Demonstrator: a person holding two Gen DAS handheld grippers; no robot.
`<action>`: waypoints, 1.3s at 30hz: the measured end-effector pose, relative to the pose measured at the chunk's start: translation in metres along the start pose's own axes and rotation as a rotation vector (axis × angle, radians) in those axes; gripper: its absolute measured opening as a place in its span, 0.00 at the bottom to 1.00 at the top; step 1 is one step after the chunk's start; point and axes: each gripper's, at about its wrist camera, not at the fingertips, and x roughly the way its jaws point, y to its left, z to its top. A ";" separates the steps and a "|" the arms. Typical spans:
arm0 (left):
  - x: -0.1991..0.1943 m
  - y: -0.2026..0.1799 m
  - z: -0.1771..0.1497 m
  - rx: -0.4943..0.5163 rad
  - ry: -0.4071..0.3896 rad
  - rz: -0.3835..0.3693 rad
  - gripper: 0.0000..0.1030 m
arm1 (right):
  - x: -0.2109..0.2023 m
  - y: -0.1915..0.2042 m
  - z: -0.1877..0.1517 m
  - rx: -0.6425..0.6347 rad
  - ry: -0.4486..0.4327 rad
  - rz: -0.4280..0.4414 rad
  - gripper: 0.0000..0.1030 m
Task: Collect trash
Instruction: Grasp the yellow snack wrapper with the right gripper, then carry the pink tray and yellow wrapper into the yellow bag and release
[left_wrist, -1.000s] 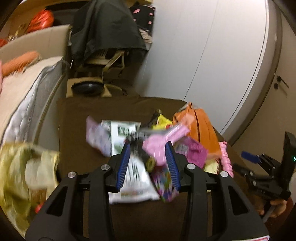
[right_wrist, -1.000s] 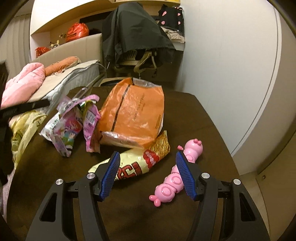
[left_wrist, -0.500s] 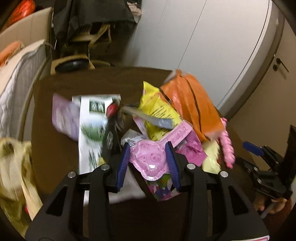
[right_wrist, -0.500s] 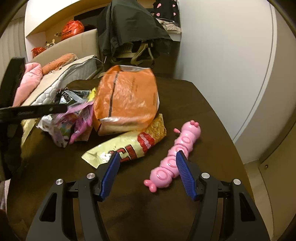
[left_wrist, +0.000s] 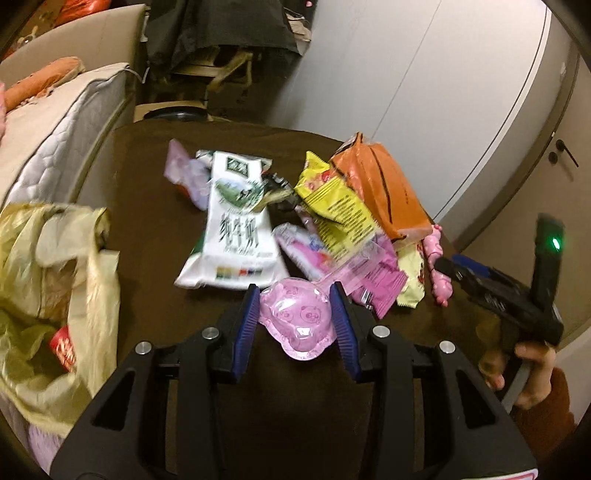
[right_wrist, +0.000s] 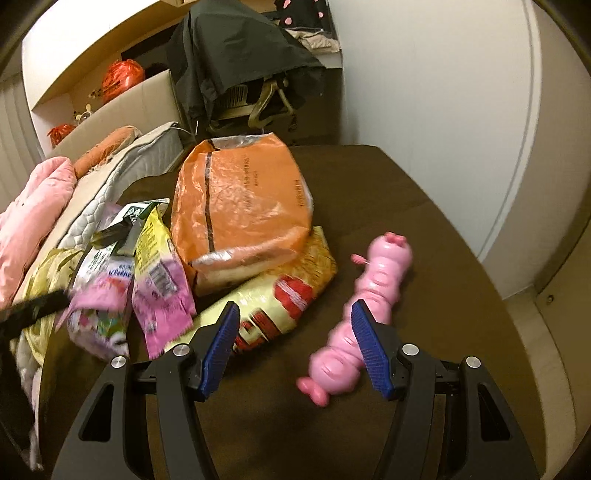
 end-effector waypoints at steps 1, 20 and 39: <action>-0.003 0.001 -0.005 -0.010 0.002 -0.001 0.36 | 0.006 0.004 0.003 0.003 0.005 -0.002 0.57; -0.047 0.030 -0.030 -0.069 -0.055 0.016 0.36 | -0.027 0.035 -0.027 -0.103 0.035 0.030 0.23; -0.136 0.051 -0.036 -0.075 -0.233 0.129 0.36 | -0.105 0.129 -0.013 -0.268 -0.139 0.210 0.23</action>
